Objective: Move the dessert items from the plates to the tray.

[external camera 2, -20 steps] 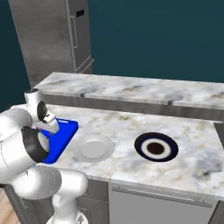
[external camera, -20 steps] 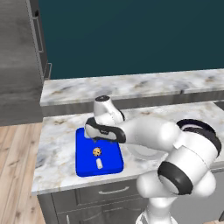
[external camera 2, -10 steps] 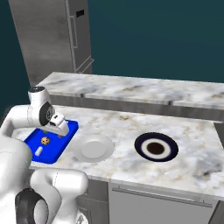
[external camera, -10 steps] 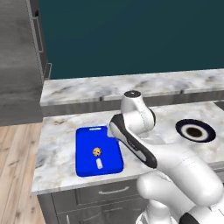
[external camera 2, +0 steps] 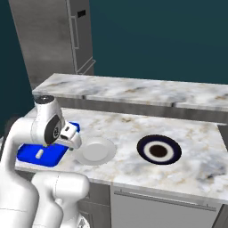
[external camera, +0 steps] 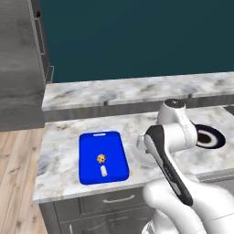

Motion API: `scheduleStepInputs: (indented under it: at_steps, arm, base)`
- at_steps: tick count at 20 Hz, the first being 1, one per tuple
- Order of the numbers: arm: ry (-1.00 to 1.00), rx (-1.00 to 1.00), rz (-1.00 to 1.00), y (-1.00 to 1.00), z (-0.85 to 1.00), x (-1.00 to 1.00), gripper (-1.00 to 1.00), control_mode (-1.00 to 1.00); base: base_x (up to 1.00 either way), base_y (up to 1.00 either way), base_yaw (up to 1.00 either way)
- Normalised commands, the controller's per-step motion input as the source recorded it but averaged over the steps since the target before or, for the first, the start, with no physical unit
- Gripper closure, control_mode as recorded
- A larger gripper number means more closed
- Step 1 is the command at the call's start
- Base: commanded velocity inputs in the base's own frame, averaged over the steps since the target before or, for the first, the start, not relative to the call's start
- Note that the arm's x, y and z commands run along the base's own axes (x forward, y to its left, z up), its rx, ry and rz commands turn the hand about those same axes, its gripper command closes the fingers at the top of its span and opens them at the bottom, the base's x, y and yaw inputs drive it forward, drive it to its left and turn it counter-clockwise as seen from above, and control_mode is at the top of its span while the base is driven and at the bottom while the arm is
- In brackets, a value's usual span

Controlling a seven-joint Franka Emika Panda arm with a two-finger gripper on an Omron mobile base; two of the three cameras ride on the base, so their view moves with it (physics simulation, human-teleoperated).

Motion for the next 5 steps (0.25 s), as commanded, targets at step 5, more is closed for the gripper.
scheduleStepInputs:
  at_steps: [5]
  arm:
    - [-0.01, 0.0, 0.08, -0.43, 0.09, -0.02, -1.0, -1.0]
  base:
    - [0.0, 0.0, 0.0]
